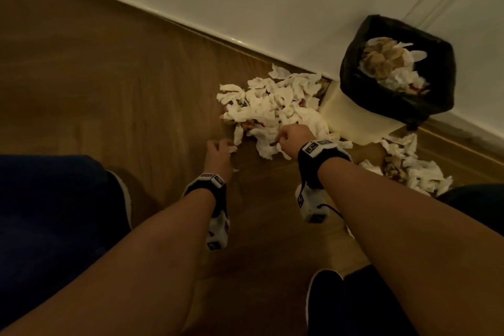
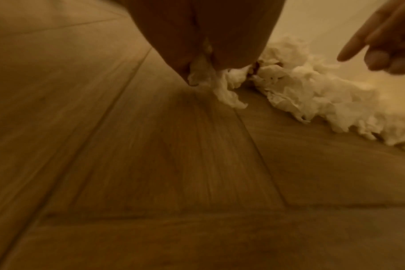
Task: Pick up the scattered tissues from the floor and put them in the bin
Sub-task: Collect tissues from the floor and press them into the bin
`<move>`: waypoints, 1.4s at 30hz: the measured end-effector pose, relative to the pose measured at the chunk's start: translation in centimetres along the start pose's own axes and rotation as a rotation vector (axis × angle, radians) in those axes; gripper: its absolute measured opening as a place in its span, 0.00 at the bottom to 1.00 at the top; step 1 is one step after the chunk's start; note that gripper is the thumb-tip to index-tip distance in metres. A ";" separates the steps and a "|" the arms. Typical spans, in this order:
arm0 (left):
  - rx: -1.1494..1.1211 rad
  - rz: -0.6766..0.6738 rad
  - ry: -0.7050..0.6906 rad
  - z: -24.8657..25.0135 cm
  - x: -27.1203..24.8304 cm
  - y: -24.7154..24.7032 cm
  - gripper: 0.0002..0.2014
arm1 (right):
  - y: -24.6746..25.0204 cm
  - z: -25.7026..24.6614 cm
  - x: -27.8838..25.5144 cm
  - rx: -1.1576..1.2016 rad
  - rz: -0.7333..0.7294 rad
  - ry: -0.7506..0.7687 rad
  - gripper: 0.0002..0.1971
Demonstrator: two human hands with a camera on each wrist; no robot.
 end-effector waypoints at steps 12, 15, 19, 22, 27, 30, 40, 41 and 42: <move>-0.275 0.205 0.244 -3.9 0.9 2.1 0.08 | -5.1 -6.2 2.0 -0.172 -0.163 0.199 0.16; -0.536 0.168 0.390 -5.6 0.6 1.6 0.07 | -6.3 -7.7 2.6 -0.247 -0.183 0.259 0.19; -0.302 0.170 0.422 -6.9 0.1 2.9 0.26 | -8.6 -7.5 2.9 -0.409 -0.296 0.201 0.24; -0.153 0.219 0.408 -7.5 -0.3 3.9 0.26 | -9.8 -7.6 2.9 -0.489 -0.356 0.176 0.20; -0.235 0.292 0.467 -7.6 -1.5 4.1 0.12 | -10.5 -7.8 2.8 -0.351 -0.399 0.133 0.18; -0.242 0.308 0.462 -6.8 -1.5 4.4 0.09 | -9.0 -8.7 2.7 -0.226 -0.307 0.151 0.14; -0.536 0.247 0.501 0.0 -1.1 8.4 0.13 | 5.7 -8.9 -0.4 0.254 0.209 0.184 0.10; -0.570 0.225 0.455 1.5 -1.3 8.8 0.13 | 7.2 -8.2 -1.0 0.303 0.240 0.180 0.10; -0.555 0.198 0.395 3.1 -1.3 9.0 0.14 | 8.7 -7.4 -1.7 0.339 0.274 0.171 0.10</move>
Point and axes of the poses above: each hand's wrist, its own x-axis towards the middle knuckle, its own y-axis out of the back of the hand, z = x × y, the point moved 7 cm from there along x, towards the middle knuckle, and after that the axes turned 8 degrees about x, right-handed, at the moved point
